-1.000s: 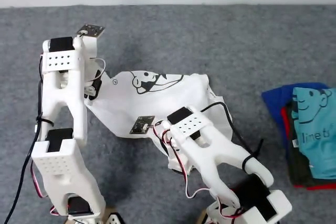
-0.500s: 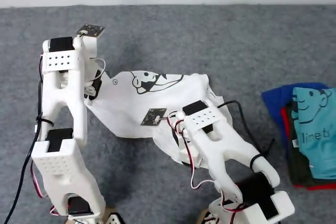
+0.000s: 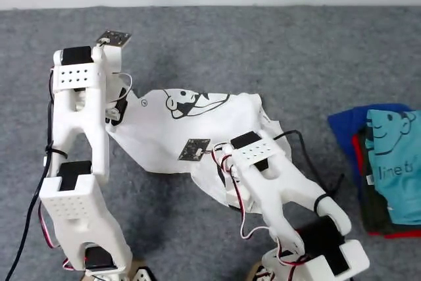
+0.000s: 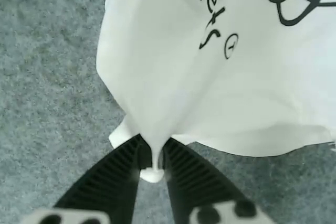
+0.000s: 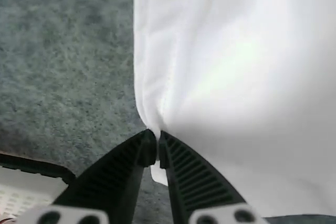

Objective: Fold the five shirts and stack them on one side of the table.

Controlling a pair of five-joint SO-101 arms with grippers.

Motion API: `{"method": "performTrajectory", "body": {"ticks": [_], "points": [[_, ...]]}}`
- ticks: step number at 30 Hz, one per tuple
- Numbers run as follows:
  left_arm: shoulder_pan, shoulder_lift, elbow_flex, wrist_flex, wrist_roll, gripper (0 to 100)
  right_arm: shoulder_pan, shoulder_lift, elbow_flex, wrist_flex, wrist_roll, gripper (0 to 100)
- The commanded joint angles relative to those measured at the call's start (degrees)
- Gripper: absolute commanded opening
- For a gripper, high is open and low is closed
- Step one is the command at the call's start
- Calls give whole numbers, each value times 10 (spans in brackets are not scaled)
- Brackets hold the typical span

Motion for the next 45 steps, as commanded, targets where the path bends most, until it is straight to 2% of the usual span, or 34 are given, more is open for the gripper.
{"method": "performTrajectory", "body": {"ticks": [1, 5, 10, 18, 28, 30, 33, 36, 38, 42, 45], "points": [[-2, -8, -2, 11, -4, 14, 45, -43, -69, 0, -18, 10], [-1, -24, -12, 12, -4, 14, 101, -99, -196, 33, -61, 10], [0, -98, -15, 12, -4, 14, 127, -161, -375, 89, -106, 10], [-1, -331, -13, 12, -4, 14, 128, -233, -614, 160, -149, 10], [-1, -605, -11, 13, -7, 14, 137, -299, -907, 245, -152, 10], [-1, -638, -11, 13, -7, 14, 179, -305, -960, 245, -159, 10], [-1, -679, -11, 13, -7, 14, 283, -313, -1029, 240, -171, 10], [-1, -709, -11, 13, -7, 14, 360, -326, -1067, 240, -172, 10], [-1, -720, -11, 13, -7, 14, 373, -333, -1063, 253, -171, 10], [-1, -731, 3, 13, -7, 14, 367, -329, -1011, 297, -173, 10], [-1, -731, 37, 13, -6, 14, 308, -326, -925, 308, -170, 10]]}}
